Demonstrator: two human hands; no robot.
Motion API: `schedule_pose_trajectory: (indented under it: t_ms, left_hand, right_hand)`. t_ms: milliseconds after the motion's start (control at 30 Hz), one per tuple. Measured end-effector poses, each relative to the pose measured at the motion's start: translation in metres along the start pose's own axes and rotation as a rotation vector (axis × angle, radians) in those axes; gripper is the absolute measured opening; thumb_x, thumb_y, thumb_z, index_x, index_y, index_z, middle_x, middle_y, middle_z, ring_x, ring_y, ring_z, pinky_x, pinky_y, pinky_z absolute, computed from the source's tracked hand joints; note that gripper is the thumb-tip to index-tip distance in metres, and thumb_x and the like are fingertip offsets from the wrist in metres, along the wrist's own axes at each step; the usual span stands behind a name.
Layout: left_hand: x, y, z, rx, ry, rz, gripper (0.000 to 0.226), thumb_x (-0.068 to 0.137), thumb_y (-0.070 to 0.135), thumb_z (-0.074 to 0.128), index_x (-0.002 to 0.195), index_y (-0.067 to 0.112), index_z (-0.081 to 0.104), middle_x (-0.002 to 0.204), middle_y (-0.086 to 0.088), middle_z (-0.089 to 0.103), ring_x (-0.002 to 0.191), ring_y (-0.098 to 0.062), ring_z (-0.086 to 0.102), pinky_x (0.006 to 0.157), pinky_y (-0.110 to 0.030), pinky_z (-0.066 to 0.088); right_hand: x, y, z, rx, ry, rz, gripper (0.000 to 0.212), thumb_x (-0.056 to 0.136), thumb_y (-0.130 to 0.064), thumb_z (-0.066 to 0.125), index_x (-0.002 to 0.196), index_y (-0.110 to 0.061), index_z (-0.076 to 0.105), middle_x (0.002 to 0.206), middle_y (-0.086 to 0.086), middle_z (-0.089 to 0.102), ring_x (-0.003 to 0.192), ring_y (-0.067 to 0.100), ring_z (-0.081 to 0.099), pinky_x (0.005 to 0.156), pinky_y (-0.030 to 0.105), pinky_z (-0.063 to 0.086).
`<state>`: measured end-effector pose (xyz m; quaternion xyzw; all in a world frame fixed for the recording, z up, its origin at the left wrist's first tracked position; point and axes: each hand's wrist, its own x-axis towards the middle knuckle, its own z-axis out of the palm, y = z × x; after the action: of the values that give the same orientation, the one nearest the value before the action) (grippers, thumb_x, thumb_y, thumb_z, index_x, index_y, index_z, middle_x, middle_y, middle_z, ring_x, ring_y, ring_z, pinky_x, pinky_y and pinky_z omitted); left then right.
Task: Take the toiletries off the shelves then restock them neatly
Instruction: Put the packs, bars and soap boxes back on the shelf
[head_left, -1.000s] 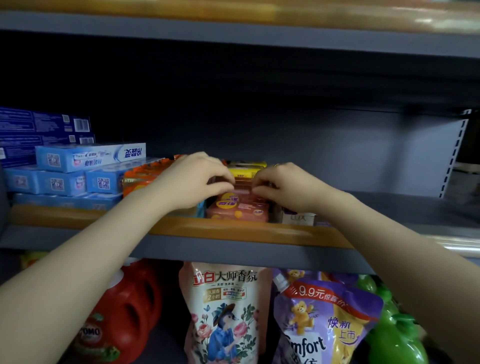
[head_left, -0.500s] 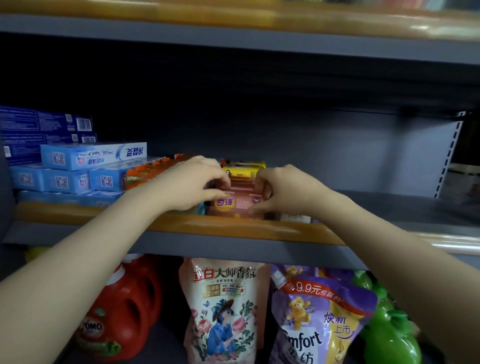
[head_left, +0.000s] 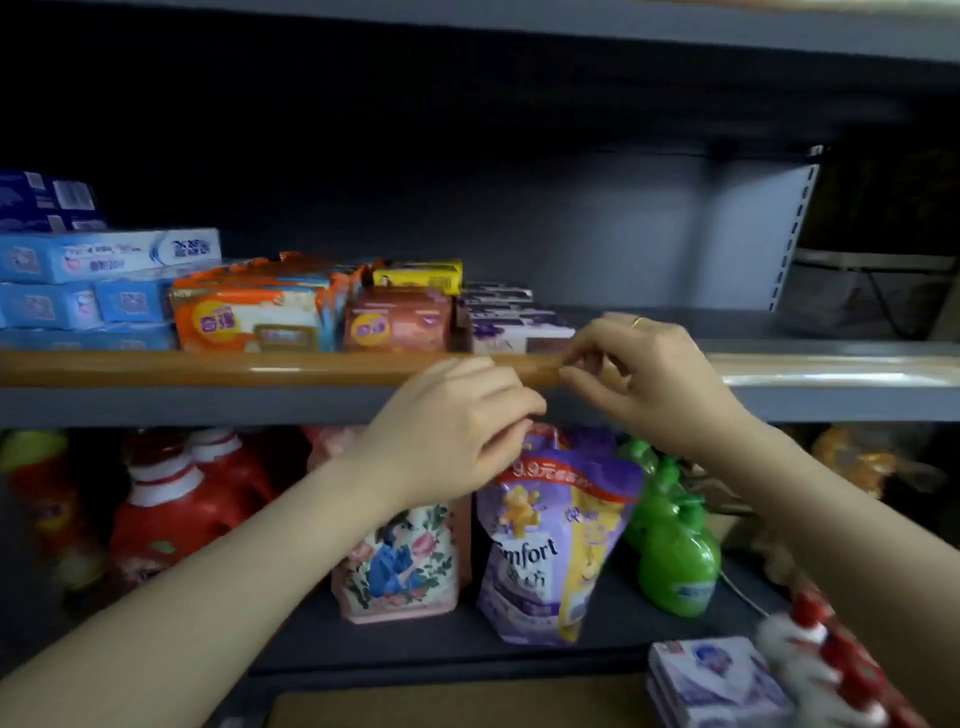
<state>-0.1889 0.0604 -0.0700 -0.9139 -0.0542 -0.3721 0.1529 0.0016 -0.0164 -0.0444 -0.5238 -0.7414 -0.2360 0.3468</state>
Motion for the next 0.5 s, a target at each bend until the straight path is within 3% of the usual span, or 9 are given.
schedule_pose_trajectory:
  t_ms: [200, 300, 400, 500]
  left_hand:
    - [0.004, 0.083, 0.077, -0.289, -0.256, -0.012, 0.030, 0.084, 0.030, 0.044, 0.091, 0.016, 0.070, 0.081, 0.001, 0.066, 0.069, -0.022, 0.064, 0.050, -0.030, 0.051]
    - [0.005, 0.122, 0.123, -0.297, -0.458, -0.127, 0.043, 0.087, 0.045, 0.037, 0.112, 0.021, 0.062, 0.108, 0.001, 0.062, 0.097, -0.021, 0.061, 0.071, -0.031, 0.051]
    - [0.002, 0.148, 0.171, -0.312, -0.780, -0.269, 0.060, 0.088, 0.053, 0.050, 0.139, 0.023, 0.037, 0.140, 0.002, 0.040, 0.127, -0.019, 0.041, 0.095, -0.029, 0.038]
    - [-0.006, 0.162, 0.205, -0.298, -0.907, -0.402, 0.086, 0.076, 0.062, 0.060, 0.143, 0.018, 0.029, 0.145, -0.002, 0.035, 0.131, -0.022, 0.035, 0.103, -0.035, 0.036]
  right_hand:
    - [-0.112, 0.035, -0.066, 0.006, -0.222, 0.234, 0.015, 0.079, -0.025, 0.061, 0.080, -0.012, 0.067, 0.065, -0.019, 0.050, 0.063, -0.013, 0.048, 0.063, 0.000, 0.032]
    - [-0.173, 0.045, -0.087, -0.003, -0.330, 0.349, 0.017, 0.079, -0.025, 0.059, 0.082, -0.012, 0.069, 0.068, -0.016, 0.054, 0.065, -0.008, 0.052, 0.061, 0.005, 0.034]
    - [-0.221, 0.046, -0.092, -0.009, -0.446, 0.376, 0.018, 0.081, -0.025, 0.058, 0.085, -0.012, 0.069, 0.077, -0.006, 0.063, 0.072, 0.007, 0.055, 0.064, 0.011, 0.035]
    - [-0.242, 0.045, -0.094, 0.030, -0.473, 0.413, 0.012, 0.086, -0.022, 0.060, 0.089, -0.015, 0.069, 0.084, -0.005, 0.066, 0.073, 0.005, 0.057, 0.066, 0.013, 0.040]
